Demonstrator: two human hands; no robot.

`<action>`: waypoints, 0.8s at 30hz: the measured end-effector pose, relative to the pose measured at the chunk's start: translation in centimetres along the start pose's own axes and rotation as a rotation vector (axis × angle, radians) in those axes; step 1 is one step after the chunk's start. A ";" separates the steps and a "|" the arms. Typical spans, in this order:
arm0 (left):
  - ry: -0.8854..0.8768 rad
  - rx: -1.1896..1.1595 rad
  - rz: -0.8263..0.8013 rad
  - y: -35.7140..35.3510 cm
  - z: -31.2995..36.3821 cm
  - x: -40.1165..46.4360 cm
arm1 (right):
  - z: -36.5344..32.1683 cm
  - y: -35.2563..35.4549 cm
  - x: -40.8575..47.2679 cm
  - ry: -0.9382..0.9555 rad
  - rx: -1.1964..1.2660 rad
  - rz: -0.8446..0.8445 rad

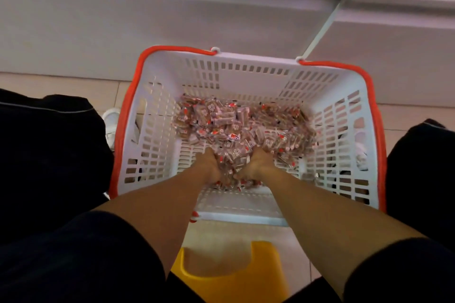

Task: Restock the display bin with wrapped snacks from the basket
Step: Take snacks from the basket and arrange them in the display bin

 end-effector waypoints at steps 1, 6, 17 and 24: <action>0.012 -0.002 0.000 0.0 0.1 0.1 | 0.0 0.0 0.2 0.007 -0.012 0.019; 0.048 0.017 -0.044 -0.1 0.1 0.3 | 0.0 0.9 0.3 0.011 -0.030 0.015; -0.006 -0.091 0.046 2.0 -1.0 -0.5 | 1.2 2.8 -0.6 -0.086 0.384 -0.283; -0.027 -0.299 0.098 3.7 -1.2 -1.8 | -0.4 6.7 -2.9 0.029 0.296 -0.357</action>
Point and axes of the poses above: each hand's wrist, its own x-axis towards the middle knuckle, its own y-axis out of the back of the hand, z = x × y, the point moved 2 cm from there along x, towards the middle knuckle, and after that the axes turned 10 degrees about -y, right-handed, at the moved point
